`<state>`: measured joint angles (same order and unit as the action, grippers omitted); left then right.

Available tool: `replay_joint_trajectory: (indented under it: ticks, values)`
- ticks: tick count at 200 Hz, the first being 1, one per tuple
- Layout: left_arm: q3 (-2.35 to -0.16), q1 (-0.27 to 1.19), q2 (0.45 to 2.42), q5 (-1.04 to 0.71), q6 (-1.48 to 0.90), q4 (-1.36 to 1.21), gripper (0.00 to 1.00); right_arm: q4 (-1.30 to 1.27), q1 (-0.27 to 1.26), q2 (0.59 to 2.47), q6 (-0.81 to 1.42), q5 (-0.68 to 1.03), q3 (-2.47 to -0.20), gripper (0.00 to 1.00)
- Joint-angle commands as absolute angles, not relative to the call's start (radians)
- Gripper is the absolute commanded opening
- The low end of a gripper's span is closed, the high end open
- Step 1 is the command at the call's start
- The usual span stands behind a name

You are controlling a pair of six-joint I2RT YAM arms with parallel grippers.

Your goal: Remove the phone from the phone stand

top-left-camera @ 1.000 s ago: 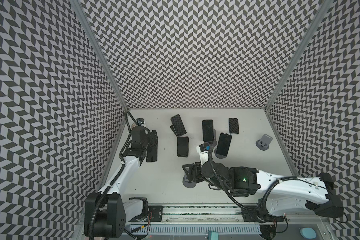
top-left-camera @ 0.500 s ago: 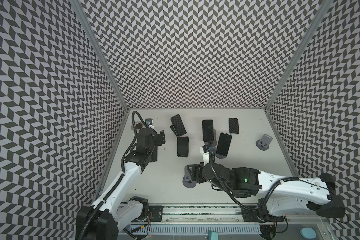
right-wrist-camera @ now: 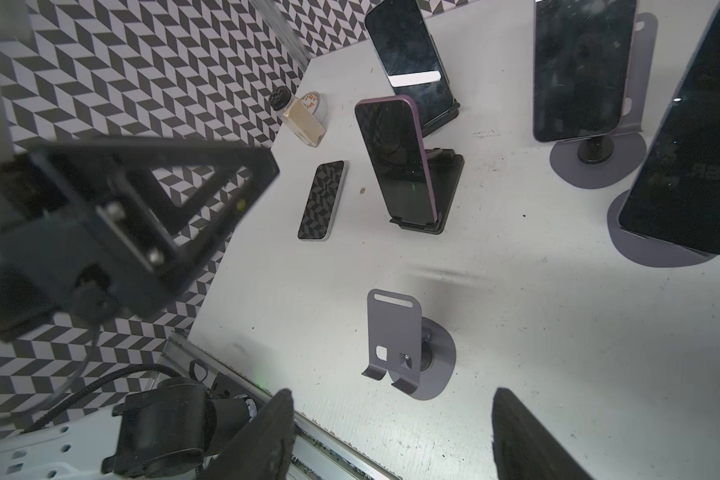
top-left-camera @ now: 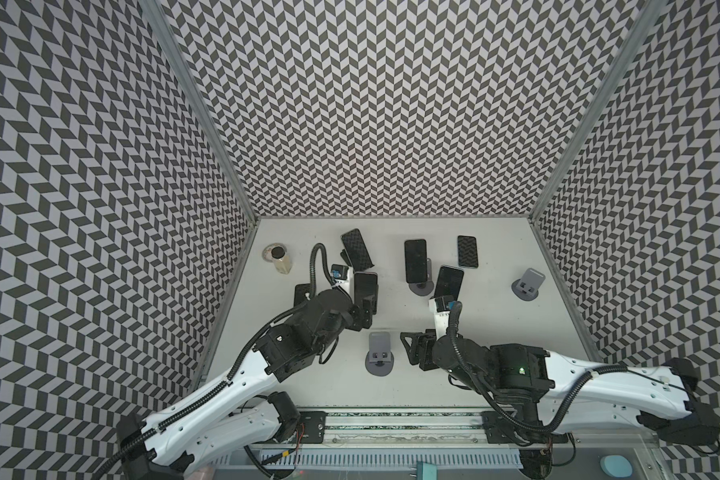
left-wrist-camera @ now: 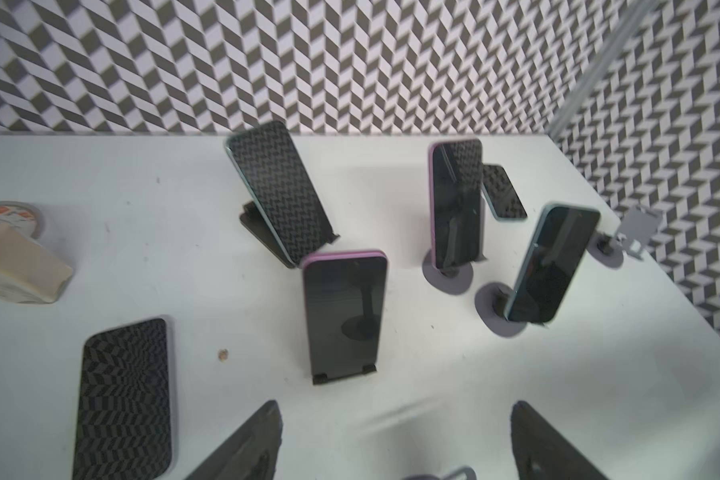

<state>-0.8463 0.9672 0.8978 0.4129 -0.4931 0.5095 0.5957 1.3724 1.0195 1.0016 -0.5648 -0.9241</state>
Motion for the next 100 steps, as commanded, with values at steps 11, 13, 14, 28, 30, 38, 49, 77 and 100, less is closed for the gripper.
replay_joint_trajectory:
  ticks: [11, 13, 14, 28, 30, 38, 49, 77, 100]
  values:
    - [-0.907, 1.174, 0.943, 0.582, -0.685, 0.67, 0.87, 0.635, 1.376, 0.94, 1.083, -0.598, -0.894, 0.73]
    - [-0.909, 1.184, 0.949, 0.584, -0.69, 0.672, 0.87, 0.641, 1.376, 0.936, 1.085, -0.599, -0.893, 0.72]
    - [-0.909, 1.189, 0.951, 0.583, -0.693, 0.673, 0.87, 0.643, 1.377, 0.935, 1.085, -0.599, -0.892, 0.72]
    - [-0.918, 1.245, 0.995, 0.586, -0.716, 0.685, 0.87, 0.673, 1.376, 0.922, 1.095, -0.599, -0.896, 0.72]
    - [-0.92, 1.252, 1.002, 0.586, -0.719, 0.689, 0.88, 0.677, 1.377, 0.921, 1.095, -0.599, -0.897, 0.72]
    - [-0.929, 1.274, 1.031, 0.587, -0.733, 0.701, 0.88, 0.687, 1.377, 0.918, 1.097, -0.6, -0.899, 0.72]
    - [-0.943, 1.298, 1.073, 0.592, -0.752, 0.724, 0.89, 0.705, 1.376, 0.916, 1.093, -0.6, -0.908, 0.72]
    - [-0.951, 1.328, 1.141, 0.581, -0.774, 0.755, 0.9, 0.731, 1.377, 0.91, 1.108, -0.583, -0.898, 0.72]
    - [-0.944, 1.328, 1.15, 0.565, -0.829, 0.807, 0.91, 0.7, 1.377, 0.895, 1.119, -0.543, -0.839, 0.72]
